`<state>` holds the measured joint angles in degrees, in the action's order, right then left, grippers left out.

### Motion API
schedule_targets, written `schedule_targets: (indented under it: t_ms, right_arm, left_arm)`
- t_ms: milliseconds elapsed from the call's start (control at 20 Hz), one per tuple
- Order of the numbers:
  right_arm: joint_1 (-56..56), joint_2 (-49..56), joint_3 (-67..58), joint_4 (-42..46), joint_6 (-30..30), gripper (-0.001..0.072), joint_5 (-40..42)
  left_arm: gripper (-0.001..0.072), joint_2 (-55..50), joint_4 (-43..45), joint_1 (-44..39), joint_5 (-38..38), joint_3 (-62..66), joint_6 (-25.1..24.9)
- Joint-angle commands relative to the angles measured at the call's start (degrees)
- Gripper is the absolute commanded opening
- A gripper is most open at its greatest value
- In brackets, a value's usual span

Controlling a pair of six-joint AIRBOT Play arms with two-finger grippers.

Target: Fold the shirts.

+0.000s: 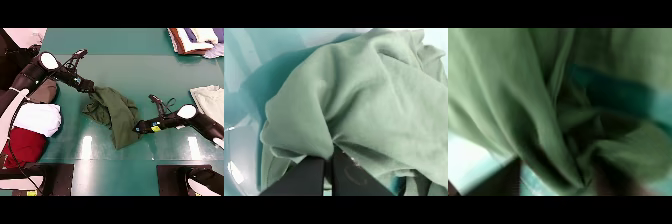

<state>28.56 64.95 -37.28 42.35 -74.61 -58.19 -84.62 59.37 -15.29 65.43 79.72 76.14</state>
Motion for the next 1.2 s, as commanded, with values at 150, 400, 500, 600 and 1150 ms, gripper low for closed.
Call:
schedule_targets:
  t_ms: [150, 400, 500, 600, 1150]
  right_arm:
    - [-0.3, 8.0, -12.5, 3.6, 1.5, 0.0018, -5.5]
    - [-7.6, -3.0, -33.0, 24.7, -8.9, 0.0018, -18.7]
    - [-9.9, -7.3, -41.5, 28.4, -9.0, 0.0018, -21.3]
    - [-11.9, -10.1, -48.3, 29.8, -9.0, 0.0018, -23.6]
    - [-6.3, -1.0, -54.0, 29.8, -11.5, 0.0018, -38.2]
  left_arm:
    - [0.0029, 5.3, 8.3, 0.0, 3.0, 2.5, 1.5]
    - [0.003, 19.9, 20.4, 0.0, 6.1, 15.4, 1.4]
    - [0.003, 25.1, 19.3, 0.0, 6.2, 19.2, 1.4]
    - [0.003, 29.1, 17.1, 0.0, 6.3, 21.8, 1.4]
    - [0.003, 28.1, 6.6, -5.7, 14.1, -0.1, -1.7]
